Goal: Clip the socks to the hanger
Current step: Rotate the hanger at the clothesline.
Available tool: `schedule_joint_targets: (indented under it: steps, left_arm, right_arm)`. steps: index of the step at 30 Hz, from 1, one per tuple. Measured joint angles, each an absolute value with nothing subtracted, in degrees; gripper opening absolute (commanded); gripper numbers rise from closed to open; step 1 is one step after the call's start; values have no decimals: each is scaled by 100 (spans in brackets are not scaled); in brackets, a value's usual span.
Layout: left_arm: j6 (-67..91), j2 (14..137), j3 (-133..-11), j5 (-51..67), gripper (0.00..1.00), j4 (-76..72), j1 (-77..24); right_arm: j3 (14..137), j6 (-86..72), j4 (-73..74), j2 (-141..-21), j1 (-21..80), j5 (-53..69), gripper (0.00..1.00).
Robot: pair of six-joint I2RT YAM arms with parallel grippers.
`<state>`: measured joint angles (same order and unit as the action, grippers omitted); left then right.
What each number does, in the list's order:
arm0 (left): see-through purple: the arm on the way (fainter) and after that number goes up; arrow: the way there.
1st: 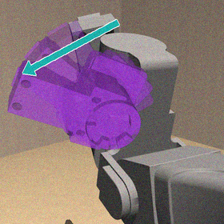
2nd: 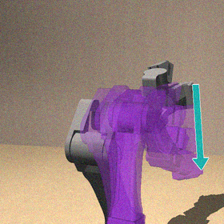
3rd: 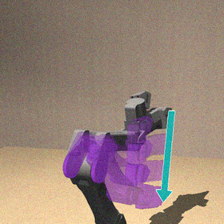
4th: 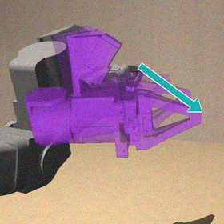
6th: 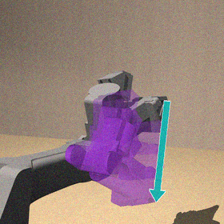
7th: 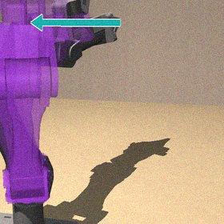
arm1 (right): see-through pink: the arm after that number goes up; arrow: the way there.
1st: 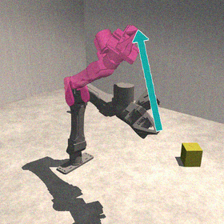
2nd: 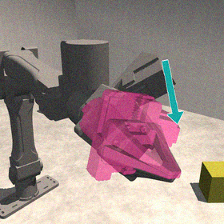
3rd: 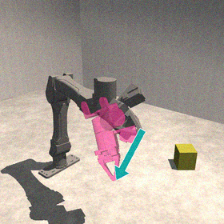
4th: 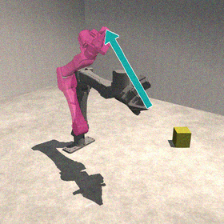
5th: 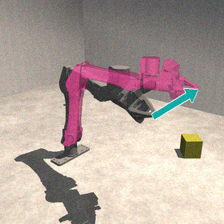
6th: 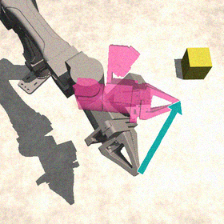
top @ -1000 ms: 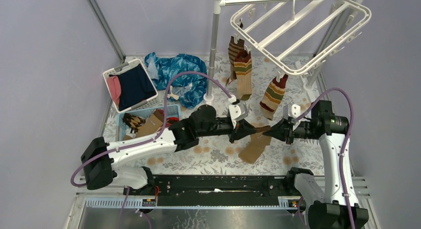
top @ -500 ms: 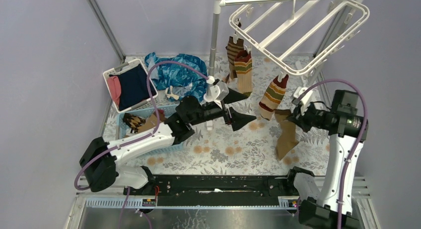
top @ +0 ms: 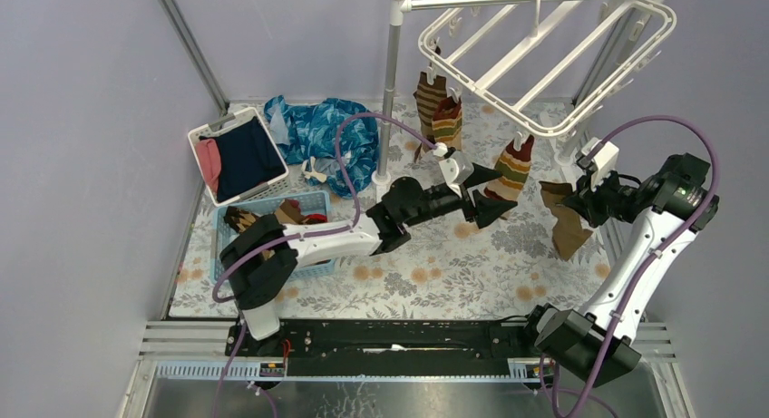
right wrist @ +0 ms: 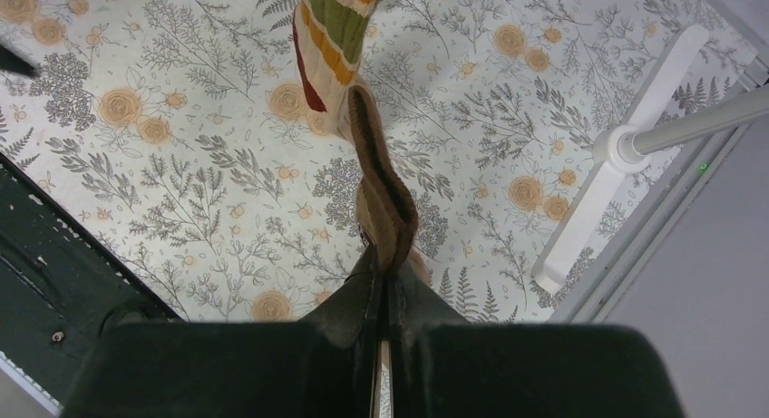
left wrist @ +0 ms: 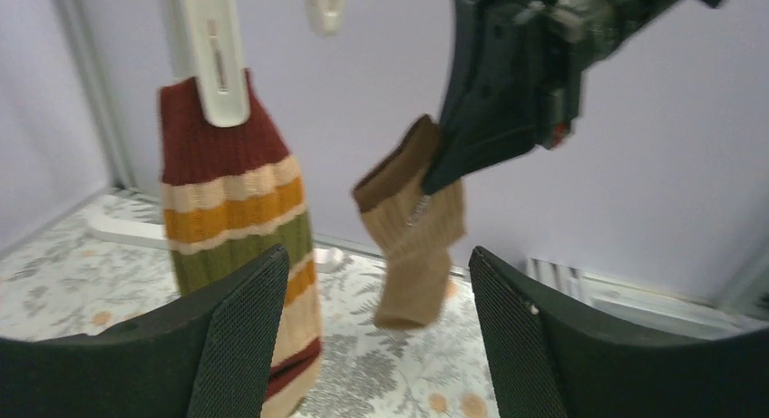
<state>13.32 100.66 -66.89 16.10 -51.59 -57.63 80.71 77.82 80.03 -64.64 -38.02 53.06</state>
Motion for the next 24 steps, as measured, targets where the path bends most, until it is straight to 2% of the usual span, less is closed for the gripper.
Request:
schedule_joint_targets:
  steps: [7,14,17,19,24]
  left_arm:
    - [803,10475,-7046,384,89,-5487,-5835]
    - [521,10993,-7697,-364,88,-5961,-5852]
    - [427,11236,-8053,-543,84,-6034,-5863]
    - [368,11402,-8291,-670,73,-6058,-5881]
    - [167,11778,-8777,-928,57,-6082,-5918]
  right_arm:
    - [8007,7846,8040,-6451,-3828,5398,0]
    - [7985,7955,8088,-6504,-3830,5666,0]
    - [7937,8023,8160,-6504,-3830,5704,0]
    - [7896,8062,8197,-6504,-3830,5734,0]
    - [7843,8103,8213,-6493,-3830,5822,0]
